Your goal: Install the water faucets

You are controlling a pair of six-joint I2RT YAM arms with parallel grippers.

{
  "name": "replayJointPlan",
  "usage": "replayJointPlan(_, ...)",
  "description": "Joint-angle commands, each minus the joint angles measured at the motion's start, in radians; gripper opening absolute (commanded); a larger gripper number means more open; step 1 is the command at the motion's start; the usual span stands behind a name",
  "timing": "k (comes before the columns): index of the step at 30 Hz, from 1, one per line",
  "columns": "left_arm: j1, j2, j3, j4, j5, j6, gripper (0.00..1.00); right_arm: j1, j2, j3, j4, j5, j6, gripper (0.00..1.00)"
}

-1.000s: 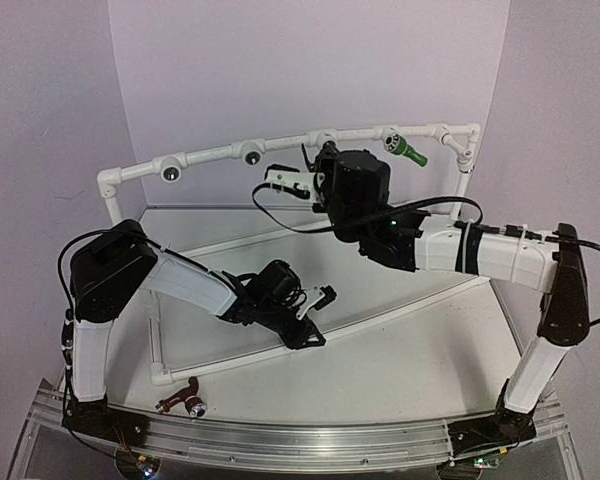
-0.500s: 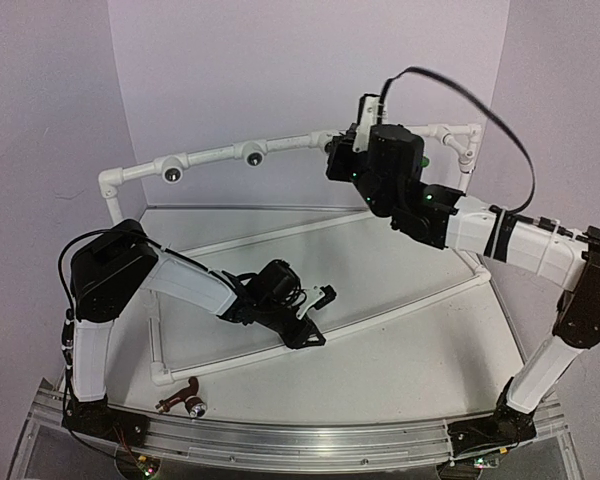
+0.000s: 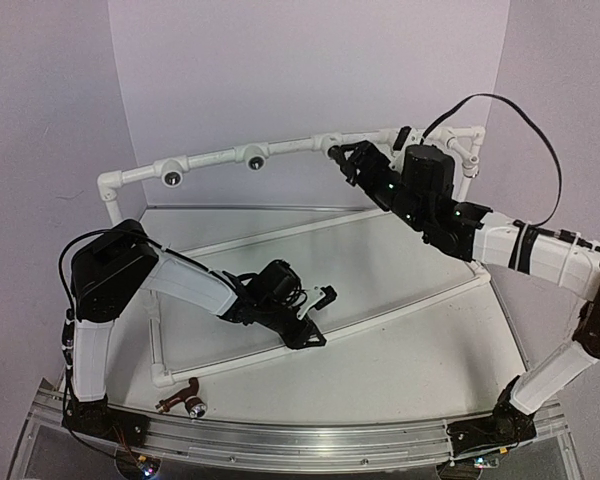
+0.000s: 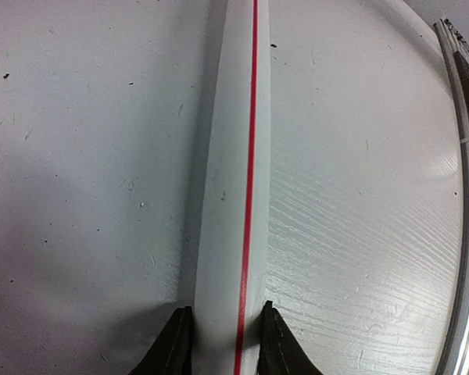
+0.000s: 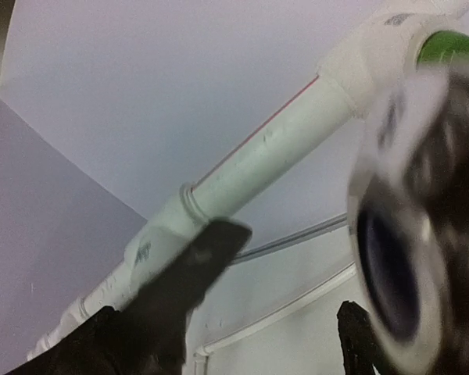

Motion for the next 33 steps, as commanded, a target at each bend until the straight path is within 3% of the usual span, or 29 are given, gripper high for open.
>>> replayJointPlan(1,-0.013,0.138,-0.078,-0.298,-0.048,-0.082,0.07,0.012,-0.084,-0.107,-0.045,-0.174,-0.199,0.98)
replayJointPlan(4,-0.013,0.139,-0.079,-0.298,-0.051,-0.081,0.07,0.013,-0.136,-0.143,-0.092,-0.242,-0.346,0.98)
replayJointPlan(9,-0.013,0.136,-0.08,-0.298,-0.057,-0.082,0.07,0.015,-0.217,-0.117,-0.32,-0.374,-0.65,0.98)
replayJointPlan(14,-0.013,0.137,-0.078,-0.298,-0.053,-0.082,0.07,0.017,-0.297,-0.068,-0.487,-0.349,-0.917,0.98)
replayJointPlan(19,-0.013,0.141,-0.076,-0.299,-0.05,-0.081,0.07,0.016,-0.272,0.137,-0.685,-0.236,-1.068,0.98)
replayJointPlan(21,-0.013,0.143,-0.075,-0.299,-0.051,-0.08,0.07,0.018,-0.265,0.204,-0.729,-0.281,-1.153,0.98)
replayJointPlan(25,-0.013,0.146,-0.072,-0.301,-0.049,-0.081,0.07,0.024,-0.266,0.246,-0.733,-0.272,-1.376,0.98)
replayJointPlan(33,-0.013,0.153,-0.068,-0.301,-0.048,-0.077,0.07,0.052,-0.231,0.222,-0.651,-0.109,-1.87,0.98)
